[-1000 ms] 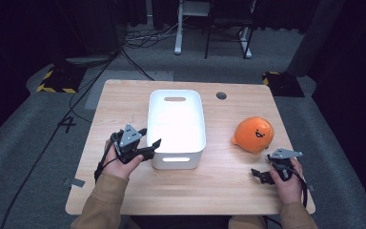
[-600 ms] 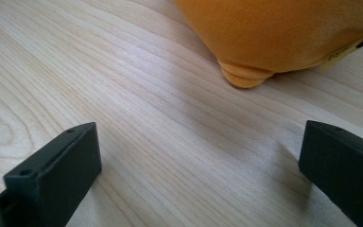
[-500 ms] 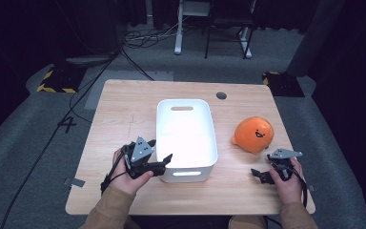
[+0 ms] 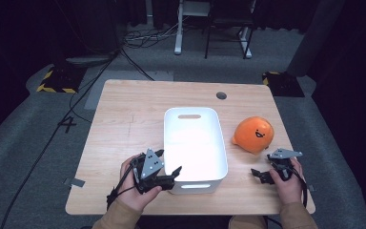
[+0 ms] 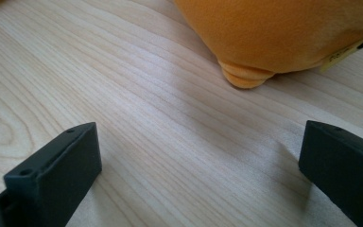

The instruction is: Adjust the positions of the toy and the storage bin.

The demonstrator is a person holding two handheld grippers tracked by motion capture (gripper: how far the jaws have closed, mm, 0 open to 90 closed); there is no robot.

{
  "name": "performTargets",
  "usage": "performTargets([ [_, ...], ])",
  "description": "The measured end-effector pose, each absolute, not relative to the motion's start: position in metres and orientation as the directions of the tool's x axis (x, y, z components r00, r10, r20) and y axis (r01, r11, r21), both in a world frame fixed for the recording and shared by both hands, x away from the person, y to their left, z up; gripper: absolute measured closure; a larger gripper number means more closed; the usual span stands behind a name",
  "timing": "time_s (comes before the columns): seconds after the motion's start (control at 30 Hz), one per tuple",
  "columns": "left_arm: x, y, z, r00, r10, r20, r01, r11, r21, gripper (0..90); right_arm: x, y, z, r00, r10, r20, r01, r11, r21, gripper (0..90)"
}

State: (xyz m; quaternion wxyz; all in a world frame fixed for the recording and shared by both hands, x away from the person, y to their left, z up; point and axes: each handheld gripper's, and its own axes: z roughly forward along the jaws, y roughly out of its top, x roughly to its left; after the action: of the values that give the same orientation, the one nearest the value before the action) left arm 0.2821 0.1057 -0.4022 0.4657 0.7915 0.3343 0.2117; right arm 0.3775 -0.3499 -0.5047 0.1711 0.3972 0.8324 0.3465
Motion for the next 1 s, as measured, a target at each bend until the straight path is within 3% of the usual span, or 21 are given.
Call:
performTargets([
  [0.87,0.262,0.099,-0.401,0.741,0.671,0.012,0.321,-0.371,0.872,21.7,0.378,-0.35,-0.505,-0.631,0.776,-0.016,0.538,0.452,0.711,0.0],
  [1.0,0.261,0.103,-0.395,0.761,0.647,-0.043,0.336,-0.336,0.88,21.1,0.378,-0.35,-0.505,-0.631,0.775,-0.011,0.538,0.448,0.714,0.0],
])
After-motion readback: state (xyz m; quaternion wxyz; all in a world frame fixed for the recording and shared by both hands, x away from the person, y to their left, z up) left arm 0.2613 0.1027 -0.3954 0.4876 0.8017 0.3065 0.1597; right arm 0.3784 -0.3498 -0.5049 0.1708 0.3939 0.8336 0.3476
